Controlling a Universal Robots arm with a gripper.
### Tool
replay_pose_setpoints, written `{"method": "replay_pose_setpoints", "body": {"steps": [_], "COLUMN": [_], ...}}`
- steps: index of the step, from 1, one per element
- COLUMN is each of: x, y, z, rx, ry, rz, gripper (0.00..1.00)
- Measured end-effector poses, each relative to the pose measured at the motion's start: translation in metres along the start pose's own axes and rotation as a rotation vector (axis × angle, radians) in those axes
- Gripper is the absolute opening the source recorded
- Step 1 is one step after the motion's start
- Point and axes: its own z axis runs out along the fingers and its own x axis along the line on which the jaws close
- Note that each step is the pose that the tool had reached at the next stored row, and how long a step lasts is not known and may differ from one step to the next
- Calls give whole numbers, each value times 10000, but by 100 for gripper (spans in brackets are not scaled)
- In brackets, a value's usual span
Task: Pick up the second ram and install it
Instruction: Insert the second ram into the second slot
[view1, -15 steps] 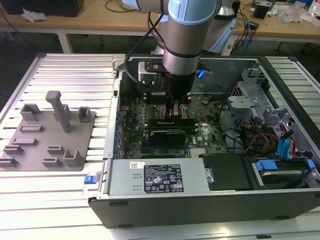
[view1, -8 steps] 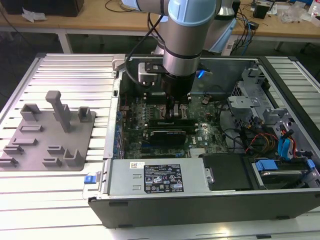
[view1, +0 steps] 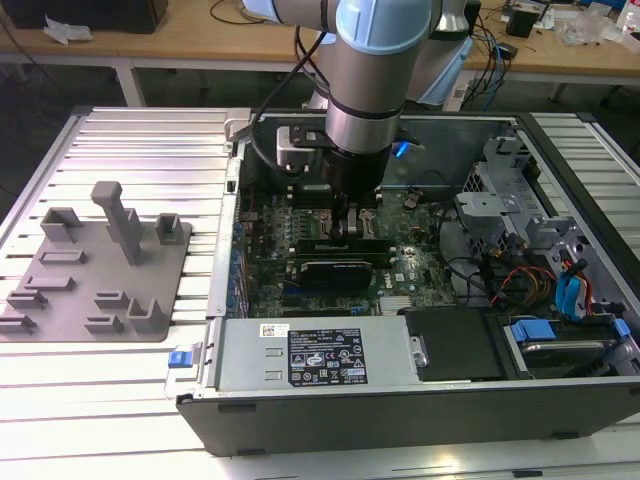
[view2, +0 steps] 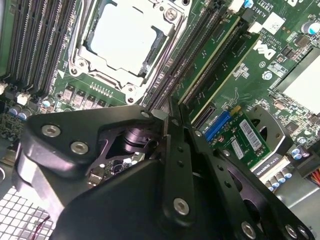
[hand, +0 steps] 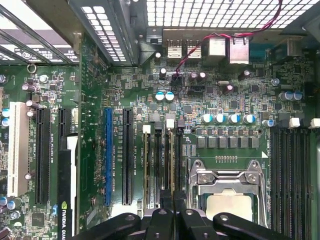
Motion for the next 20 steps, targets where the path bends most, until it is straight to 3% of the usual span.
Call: {"method": "replay_pose_setpoints", "body": {"steps": [4,15,17,20], "x": [0,-1,0,-1], "y": [-2,-3,-2,4], "z": [41,59,57,-97], "rx": [1,7,2,3], "ry": [-1,-10,-2,-1], "rz": [-1,-2,-2,-2], "gripper": [9,11,24,24]}}
